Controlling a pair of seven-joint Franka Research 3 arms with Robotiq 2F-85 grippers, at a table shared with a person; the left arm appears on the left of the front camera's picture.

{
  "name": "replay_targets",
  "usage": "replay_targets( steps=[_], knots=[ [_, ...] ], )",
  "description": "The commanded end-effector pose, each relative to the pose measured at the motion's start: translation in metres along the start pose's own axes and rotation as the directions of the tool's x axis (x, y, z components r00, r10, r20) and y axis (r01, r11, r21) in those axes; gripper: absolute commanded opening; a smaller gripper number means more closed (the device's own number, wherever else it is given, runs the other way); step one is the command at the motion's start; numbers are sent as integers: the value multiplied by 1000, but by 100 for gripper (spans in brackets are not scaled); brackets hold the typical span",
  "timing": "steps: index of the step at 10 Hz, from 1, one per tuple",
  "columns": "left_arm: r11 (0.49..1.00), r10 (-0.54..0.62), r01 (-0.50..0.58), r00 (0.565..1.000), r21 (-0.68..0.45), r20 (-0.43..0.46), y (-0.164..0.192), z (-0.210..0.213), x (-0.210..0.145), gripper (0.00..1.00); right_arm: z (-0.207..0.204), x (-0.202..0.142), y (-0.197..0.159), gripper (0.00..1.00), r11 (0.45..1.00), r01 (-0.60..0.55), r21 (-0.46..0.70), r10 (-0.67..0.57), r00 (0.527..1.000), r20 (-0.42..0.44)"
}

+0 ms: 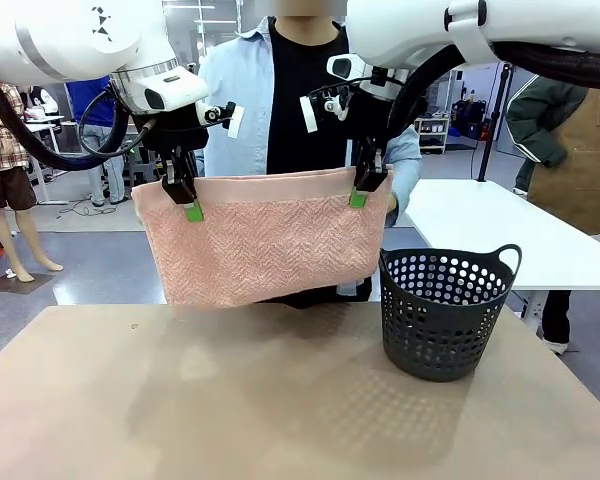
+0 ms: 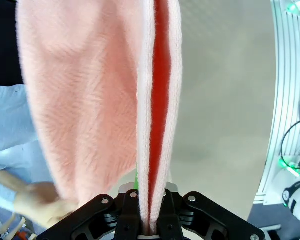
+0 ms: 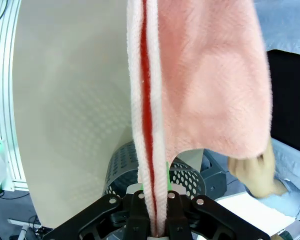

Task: Fold the towel.
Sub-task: Release the end of the 100 cm Hotel Towel you were holding.

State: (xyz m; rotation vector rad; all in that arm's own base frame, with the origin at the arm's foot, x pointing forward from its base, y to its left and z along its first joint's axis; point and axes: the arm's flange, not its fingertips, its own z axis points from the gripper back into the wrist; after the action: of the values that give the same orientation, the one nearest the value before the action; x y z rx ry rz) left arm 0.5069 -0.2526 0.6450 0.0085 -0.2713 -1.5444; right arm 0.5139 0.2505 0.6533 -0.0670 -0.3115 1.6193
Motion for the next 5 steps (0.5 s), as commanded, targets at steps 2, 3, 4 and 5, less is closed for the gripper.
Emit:
replay_targets(
  steps=[2,3,4,5],
  knots=[
    [1000,0,0,1000,2,0,0,0,-1,0,0,-1,-1,0,1000,1,-3,-1,1000,0],
    [1000,0,0,1000,2,0,0,0,-1,0,0,-1,-1,0,1000,1,-3,-1,1000,0],
    [1000,0,0,1000,2,0,0,0,-1,0,0,-1,-1,0,1000,1,-3,-1,1000,0],
    [1000,0,0,1000,2,0,0,0,-1,0,0,-1,-1,0,1000,1,-3,-1,1000,0]
  ],
)
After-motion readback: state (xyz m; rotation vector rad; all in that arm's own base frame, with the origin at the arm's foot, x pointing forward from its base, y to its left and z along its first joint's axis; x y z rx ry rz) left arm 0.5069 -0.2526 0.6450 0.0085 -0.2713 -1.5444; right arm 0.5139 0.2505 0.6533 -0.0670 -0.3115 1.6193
